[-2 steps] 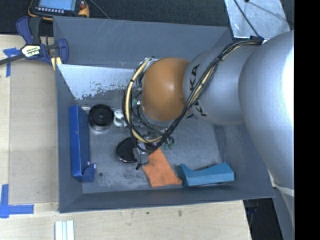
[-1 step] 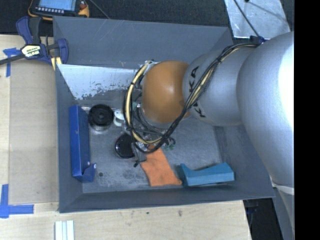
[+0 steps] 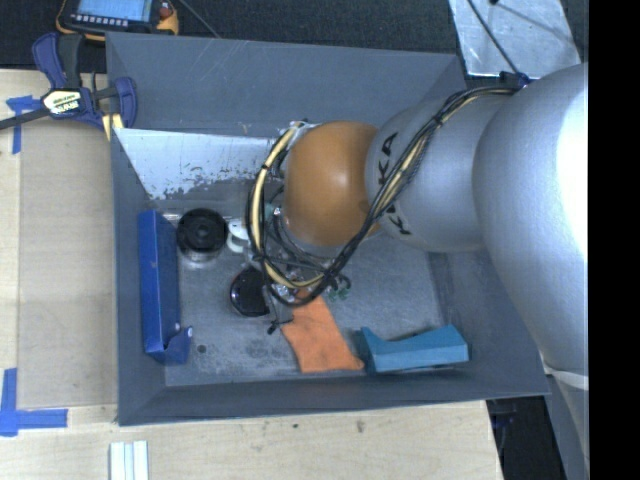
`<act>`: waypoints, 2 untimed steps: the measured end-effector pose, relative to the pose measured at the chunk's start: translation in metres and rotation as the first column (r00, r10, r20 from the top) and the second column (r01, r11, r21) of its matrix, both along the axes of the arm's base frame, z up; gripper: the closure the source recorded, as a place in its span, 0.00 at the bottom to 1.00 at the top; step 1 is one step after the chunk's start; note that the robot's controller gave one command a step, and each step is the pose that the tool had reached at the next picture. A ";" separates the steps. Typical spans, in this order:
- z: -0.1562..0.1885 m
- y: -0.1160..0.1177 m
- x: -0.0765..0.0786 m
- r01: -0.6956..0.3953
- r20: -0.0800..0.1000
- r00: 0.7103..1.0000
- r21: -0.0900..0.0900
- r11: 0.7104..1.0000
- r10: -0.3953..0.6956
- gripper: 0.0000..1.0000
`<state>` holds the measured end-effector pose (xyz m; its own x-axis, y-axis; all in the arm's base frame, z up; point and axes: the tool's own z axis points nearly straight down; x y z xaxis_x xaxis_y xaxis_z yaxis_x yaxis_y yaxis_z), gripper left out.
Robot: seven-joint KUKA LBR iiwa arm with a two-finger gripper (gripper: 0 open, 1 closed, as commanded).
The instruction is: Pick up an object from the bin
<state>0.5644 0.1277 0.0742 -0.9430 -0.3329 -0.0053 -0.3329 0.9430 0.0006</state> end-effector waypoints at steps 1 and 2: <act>0.004 0.020 0.003 -0.005 0.001 1.000 -0.002 1.000 0.005 1.00; 0.002 0.003 0.023 -0.008 0.001 1.000 0.007 1.000 0.008 1.00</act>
Offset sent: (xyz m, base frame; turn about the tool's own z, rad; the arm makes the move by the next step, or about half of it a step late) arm 0.0314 -0.0161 -0.0042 -0.0021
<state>0.5878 0.1311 0.0760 -0.9404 -0.3399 -0.0088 -0.3400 0.9404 0.0065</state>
